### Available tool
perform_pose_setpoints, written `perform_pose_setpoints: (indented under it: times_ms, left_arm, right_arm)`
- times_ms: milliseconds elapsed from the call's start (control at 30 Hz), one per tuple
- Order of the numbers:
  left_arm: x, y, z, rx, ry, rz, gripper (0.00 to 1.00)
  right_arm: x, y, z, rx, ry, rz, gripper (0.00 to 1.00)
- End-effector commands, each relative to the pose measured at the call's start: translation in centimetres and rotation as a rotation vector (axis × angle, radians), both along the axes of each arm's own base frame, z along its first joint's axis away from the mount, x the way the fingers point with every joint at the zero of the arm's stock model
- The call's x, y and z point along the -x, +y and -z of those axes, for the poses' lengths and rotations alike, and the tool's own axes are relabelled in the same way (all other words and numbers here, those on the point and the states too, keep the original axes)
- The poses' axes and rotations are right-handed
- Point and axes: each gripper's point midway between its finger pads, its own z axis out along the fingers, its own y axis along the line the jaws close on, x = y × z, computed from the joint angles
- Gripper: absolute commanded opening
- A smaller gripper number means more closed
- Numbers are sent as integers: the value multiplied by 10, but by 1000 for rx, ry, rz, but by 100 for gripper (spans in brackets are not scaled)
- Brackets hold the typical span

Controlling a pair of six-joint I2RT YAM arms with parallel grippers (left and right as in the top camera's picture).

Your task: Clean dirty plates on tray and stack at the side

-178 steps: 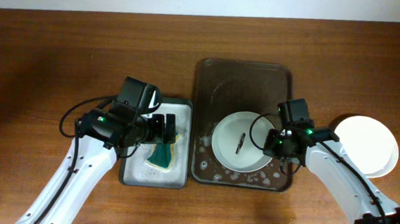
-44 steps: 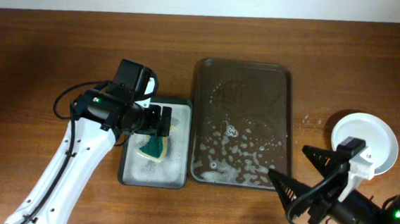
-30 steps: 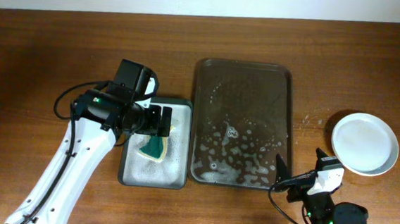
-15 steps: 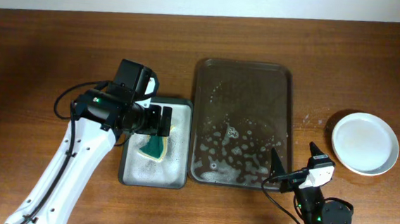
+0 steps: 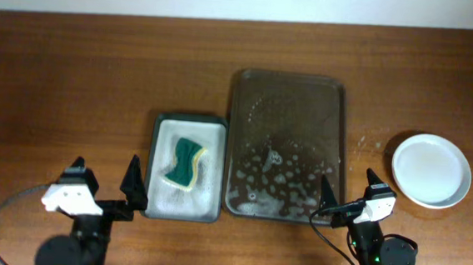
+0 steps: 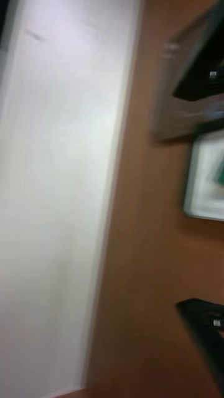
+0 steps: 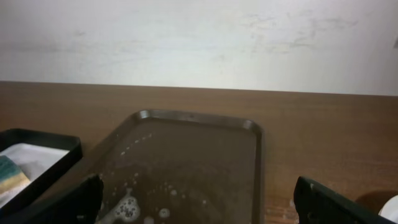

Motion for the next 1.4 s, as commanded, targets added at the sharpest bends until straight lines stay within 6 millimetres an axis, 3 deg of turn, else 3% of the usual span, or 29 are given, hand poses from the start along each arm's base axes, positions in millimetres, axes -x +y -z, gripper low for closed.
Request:
perform_pose_setpoints:
  times_ms: [0, 133, 200, 333, 400, 1367]
  left_arm:
    - [-3, -11, 30, -38, -99, 69, 100]
    - [-24, -12, 65, -33, -208, 62, 100]
    - [-27, -9, 85, -36, -156, 44, 100]
    - [-27, -9, 96, -39, -108, 48, 100]
    - [-26, -10, 119, -45, -17, 51, 100]
    - [-27, -10, 119, -45, -16, 51, 100]
  right_arm:
    - [0, 1, 2, 1, 4, -2, 99]
    - [0, 1, 2, 1, 4, -2, 99]
    - [0, 1, 2, 1, 4, -2, 98]
    - [0, 1, 2, 1, 4, -2, 99]
    - [0, 1, 2, 1, 4, -2, 99]
    - [0, 1, 2, 1, 4, -2, 99]
